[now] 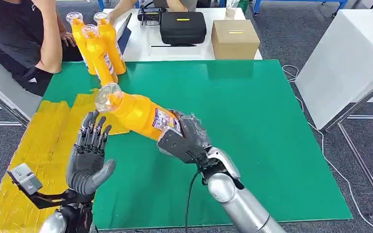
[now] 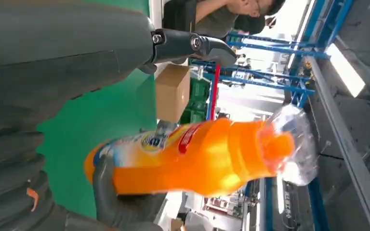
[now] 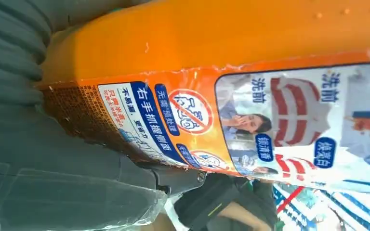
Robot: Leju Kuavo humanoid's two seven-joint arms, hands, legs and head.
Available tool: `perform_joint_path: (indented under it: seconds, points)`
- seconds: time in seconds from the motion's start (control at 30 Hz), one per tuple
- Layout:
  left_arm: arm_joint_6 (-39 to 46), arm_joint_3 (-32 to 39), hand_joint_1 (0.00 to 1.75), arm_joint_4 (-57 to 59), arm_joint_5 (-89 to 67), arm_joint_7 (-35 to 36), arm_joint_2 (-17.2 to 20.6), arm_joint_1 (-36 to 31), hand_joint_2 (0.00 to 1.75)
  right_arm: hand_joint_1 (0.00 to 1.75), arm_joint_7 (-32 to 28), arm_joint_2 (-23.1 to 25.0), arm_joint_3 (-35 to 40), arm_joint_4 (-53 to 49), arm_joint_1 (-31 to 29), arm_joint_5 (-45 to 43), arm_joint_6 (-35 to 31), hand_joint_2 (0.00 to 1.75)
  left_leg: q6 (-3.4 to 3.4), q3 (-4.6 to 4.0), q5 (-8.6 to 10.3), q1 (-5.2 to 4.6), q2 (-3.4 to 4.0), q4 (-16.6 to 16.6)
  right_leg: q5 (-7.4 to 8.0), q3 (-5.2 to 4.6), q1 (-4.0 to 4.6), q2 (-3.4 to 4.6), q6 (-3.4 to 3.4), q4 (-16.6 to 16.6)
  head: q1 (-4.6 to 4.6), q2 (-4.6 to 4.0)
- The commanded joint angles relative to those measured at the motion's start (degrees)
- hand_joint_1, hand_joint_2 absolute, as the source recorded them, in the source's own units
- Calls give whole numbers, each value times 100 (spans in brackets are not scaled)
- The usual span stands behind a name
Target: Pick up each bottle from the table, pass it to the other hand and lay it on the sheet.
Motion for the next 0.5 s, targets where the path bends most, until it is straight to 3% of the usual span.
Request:
perform_joint_path:
  seconds: [0.03,0.33,0.4,0.43,0.5]
  points:
    - [46,-124,0,365,47,97,-203,-285,175,175,108,402,303,637,-491,246,-103,175,-22,17,-10,5,14,3,-6,14,4,7,-7,3,2,0]
    - [119,329,0,-12,134,176,-304,-54,175,175,256,763,1019,972,-767,960,-27,175,-27,26,-19,7,33,4,-12,16,5,23,-10,8,0,0]
    - [133,411,0,-98,155,170,-324,-3,175,175,300,784,1146,1139,-824,1132,-96,175,-61,57,-51,18,34,26,-43,47,17,14,-22,29,0,0]
    - [90,476,0,-148,235,199,-282,11,175,175,297,837,1215,1254,-801,1147,-94,175,-17,11,-9,6,26,-1,-3,2,5,19,-6,0,2,0]
    - [78,498,0,-163,252,209,-277,16,175,175,290,848,1231,1301,-803,1135,-95,175,-14,4,-5,9,19,-4,0,0,6,15,-5,-3,0,0]
